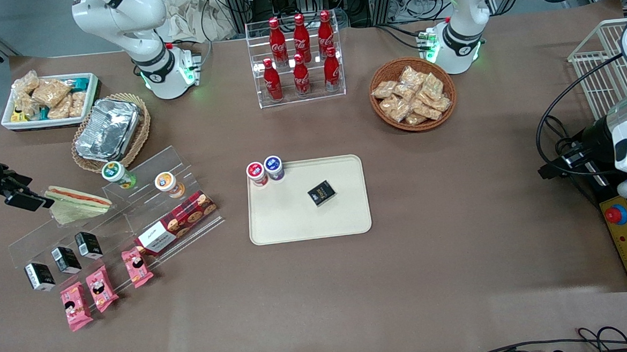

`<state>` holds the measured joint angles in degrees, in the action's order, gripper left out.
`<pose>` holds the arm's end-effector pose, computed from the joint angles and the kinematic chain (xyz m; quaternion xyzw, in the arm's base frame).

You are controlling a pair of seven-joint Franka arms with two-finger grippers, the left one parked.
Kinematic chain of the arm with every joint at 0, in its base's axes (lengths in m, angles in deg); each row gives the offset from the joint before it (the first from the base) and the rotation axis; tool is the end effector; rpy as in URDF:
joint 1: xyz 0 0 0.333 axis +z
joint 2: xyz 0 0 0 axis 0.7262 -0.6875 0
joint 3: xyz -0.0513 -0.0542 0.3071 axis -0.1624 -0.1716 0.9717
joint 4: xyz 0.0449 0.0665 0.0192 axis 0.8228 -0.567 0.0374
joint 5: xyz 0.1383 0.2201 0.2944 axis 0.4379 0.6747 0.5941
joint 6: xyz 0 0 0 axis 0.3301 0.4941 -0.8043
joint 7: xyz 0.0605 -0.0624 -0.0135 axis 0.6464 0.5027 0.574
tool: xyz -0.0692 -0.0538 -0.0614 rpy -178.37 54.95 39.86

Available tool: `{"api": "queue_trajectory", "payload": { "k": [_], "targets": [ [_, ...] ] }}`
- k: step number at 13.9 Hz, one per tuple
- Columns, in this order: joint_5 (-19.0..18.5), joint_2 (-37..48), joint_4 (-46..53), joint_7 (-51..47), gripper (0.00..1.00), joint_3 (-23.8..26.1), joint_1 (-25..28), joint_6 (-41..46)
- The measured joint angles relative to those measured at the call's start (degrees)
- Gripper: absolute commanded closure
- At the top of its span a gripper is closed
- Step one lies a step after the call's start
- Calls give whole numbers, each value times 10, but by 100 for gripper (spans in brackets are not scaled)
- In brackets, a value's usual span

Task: Place sandwich on tray
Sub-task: 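Lower the open right gripper around the wrapped sandwich and close it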

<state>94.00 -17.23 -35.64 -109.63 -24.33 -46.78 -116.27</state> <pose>0.5536 -0.1396 0.5017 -0.9180 0.3913 0.0520 0.0385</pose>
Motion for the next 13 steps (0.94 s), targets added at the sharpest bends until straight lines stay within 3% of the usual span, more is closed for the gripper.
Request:
{"api": "queue_trajectory", "payload": {
  "k": [7, 13],
  "targets": [
    [0, -13, -59, -98, 0, -2, -29, -24],
    [0, -15, -105, -107, 0, -2, -46, -77]
  ]
}}
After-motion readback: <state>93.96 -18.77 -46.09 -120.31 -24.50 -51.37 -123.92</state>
